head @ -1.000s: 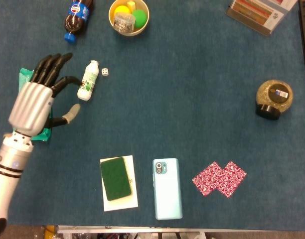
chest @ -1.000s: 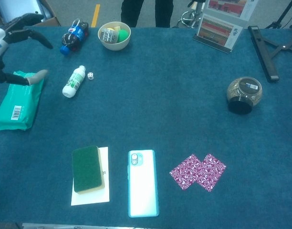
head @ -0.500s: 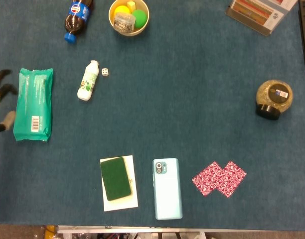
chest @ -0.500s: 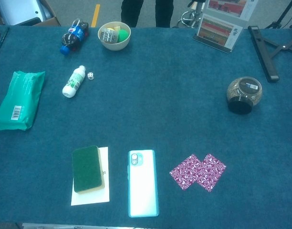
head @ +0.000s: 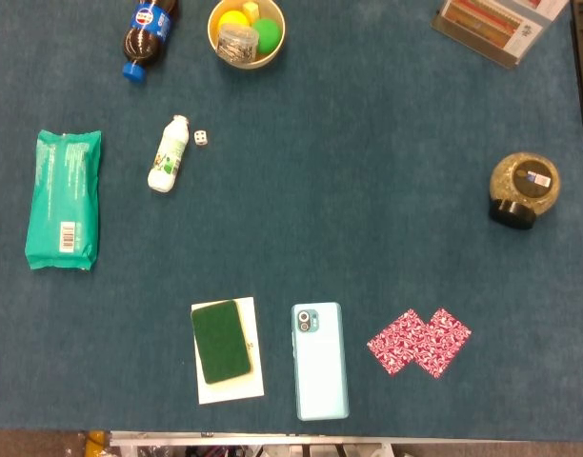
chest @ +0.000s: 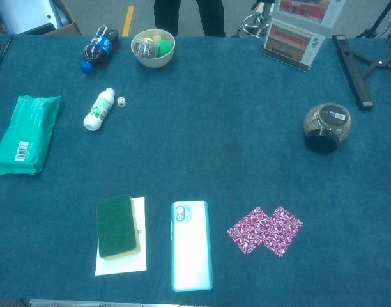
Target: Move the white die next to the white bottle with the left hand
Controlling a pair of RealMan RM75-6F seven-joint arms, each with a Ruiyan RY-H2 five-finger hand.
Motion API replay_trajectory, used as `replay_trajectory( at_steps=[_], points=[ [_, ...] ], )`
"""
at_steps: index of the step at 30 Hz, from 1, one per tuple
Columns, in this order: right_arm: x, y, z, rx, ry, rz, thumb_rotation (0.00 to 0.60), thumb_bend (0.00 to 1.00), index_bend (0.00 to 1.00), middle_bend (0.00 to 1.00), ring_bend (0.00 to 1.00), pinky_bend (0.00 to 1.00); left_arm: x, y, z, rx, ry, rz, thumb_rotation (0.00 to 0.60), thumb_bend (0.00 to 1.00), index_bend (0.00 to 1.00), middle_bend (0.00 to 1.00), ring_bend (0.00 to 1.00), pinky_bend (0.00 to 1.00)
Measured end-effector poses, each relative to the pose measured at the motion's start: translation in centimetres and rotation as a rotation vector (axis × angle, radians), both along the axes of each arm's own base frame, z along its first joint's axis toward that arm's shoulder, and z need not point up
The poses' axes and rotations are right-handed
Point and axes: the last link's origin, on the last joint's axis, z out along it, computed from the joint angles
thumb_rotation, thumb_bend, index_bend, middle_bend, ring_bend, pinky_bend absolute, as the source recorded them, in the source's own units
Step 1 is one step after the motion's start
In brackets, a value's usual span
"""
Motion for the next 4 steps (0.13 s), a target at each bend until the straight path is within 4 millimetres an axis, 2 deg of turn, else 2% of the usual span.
replay_trajectory(
  at_steps=[4],
  points=[
    [0.19,0.74,0.06,-0.017,-0.004,-0.002,0.6,0.21,0.48,0.37,0.27,0.34,-0.31,0.13,-0.23,-0.004,0.008,-0.002,0.6,0.31,0.4,0.29,0.21,0.39]
  ],
)
